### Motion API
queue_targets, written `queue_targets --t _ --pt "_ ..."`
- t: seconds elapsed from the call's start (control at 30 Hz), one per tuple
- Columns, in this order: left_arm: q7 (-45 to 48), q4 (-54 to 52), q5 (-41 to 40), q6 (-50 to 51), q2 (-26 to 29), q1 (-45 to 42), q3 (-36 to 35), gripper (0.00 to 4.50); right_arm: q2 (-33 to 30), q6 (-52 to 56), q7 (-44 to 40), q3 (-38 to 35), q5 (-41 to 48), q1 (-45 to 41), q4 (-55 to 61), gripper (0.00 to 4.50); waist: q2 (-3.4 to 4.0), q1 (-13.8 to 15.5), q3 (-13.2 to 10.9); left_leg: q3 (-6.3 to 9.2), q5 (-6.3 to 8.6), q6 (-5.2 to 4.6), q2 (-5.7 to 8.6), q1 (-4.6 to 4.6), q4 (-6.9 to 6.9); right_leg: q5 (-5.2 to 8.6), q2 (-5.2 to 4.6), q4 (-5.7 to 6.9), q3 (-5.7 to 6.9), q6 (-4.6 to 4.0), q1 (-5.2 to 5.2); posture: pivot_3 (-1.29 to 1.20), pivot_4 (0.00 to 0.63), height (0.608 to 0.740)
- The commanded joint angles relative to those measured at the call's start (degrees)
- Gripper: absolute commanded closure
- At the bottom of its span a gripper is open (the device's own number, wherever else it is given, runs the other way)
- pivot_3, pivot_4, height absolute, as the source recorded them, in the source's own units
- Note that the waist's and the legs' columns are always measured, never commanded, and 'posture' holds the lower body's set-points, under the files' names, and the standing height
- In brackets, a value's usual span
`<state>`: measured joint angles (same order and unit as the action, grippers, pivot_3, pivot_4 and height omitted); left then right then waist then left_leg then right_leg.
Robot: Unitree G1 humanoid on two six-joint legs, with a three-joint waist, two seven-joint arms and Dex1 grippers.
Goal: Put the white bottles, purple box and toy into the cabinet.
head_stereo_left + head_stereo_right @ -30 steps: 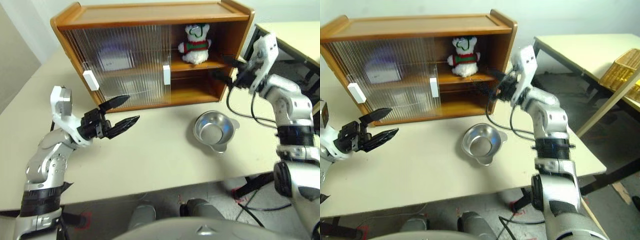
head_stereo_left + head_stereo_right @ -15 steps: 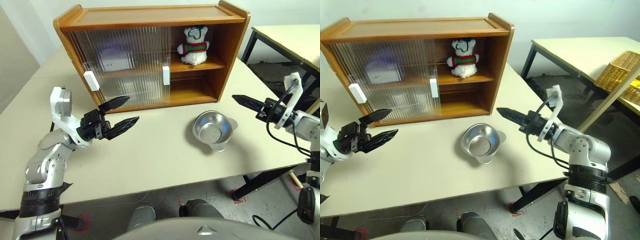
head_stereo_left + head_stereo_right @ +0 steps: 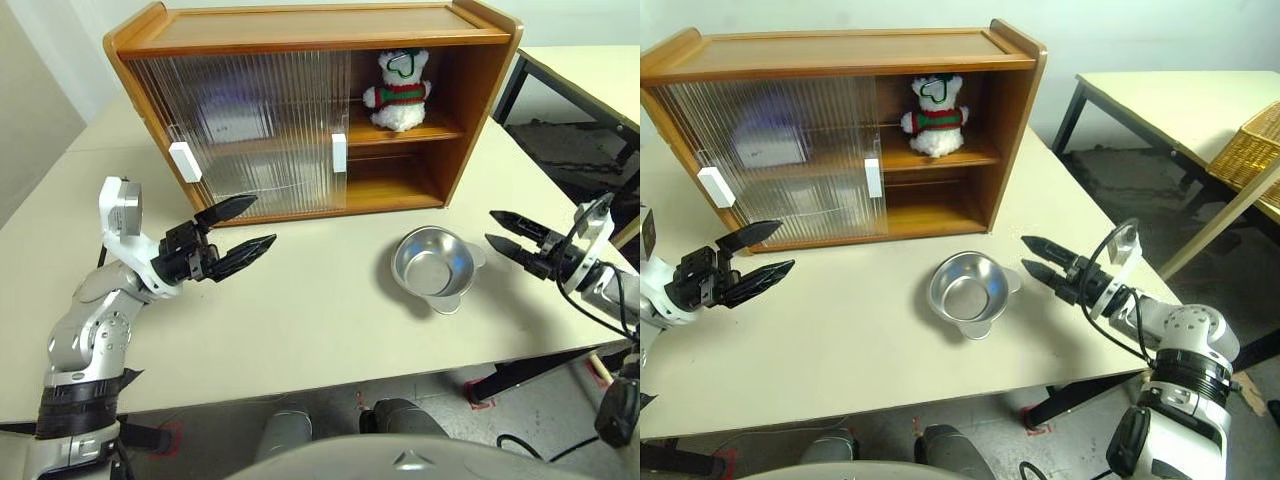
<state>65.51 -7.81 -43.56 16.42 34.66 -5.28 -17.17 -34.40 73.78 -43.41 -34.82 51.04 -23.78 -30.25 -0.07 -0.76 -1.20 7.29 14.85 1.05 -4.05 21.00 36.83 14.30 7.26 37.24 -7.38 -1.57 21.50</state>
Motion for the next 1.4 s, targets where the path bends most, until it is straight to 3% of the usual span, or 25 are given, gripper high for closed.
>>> queue_targets --t 0.03,0.47,1.07,1.17,1.4 --pt "0.0 -1.1 -0.6 0.2 0.5 0.6 -0.7 0.0 -0.4 1.4 0.9 -0.8 0.2 1.1 -1.7 0.03 -0.04 0.0 0.0 -0.01 0.0 0.0 0.02 -0.02 0.01 0.0 0.01 0.0 -0.01 0.0 -0.03 -0.01 0.049 0.74" --pt "-0.3 -1.3 -0.7 0.2 1.0 0.2 -0.2 0.0 1.9 6.4 1.0 1.0 0.0 3.7 -1.2 0.03 -0.11 0.0 -0.1 0.08 0.0 0.0 0.34 -0.08 0.11 0.16 -0.14 0.0 -0.07 -0.26 -0.18 -0.01 0.041 0.74" --pt "-0.3 -1.3 -0.8 0.4 1.7 0.1 -0.5 0.0 3.4 1.4 0.9 2.7 -1.3 0.4 -5.4 0.03 -0.11 0.0 -0.1 0.11 0.0 0.0 0.39 -0.07 0.11 0.12 -0.17 0.0 -0.09 -0.16 -0.17 -0.01 0.04 0.74" --pt "-0.4 -1.2 -0.7 0.3 1.7 -0.1 -0.3 0.0 3.4 1.1 1.3 2.0 -1.2 -0.2 -6.6 0.67 -0.11 0.0 -0.1 0.11 0.0 0.0 0.39 -0.07 0.11 0.11 -0.17 0.0 -0.09 -0.15 -0.17 -0.01 0.04 0.74" --pt "-0.3 -0.8 -0.6 0.2 1.7 -0.6 -0.2 0.0 2.8 0.1 0.6 2.9 -1.8 -0.4 -6.9 3.22 -0.11 0.0 -0.1 0.11 -0.01 0.0 0.39 -0.07 0.12 0.06 -0.17 0.0 -0.1 -0.07 -0.17 -0.01 0.038 0.74"
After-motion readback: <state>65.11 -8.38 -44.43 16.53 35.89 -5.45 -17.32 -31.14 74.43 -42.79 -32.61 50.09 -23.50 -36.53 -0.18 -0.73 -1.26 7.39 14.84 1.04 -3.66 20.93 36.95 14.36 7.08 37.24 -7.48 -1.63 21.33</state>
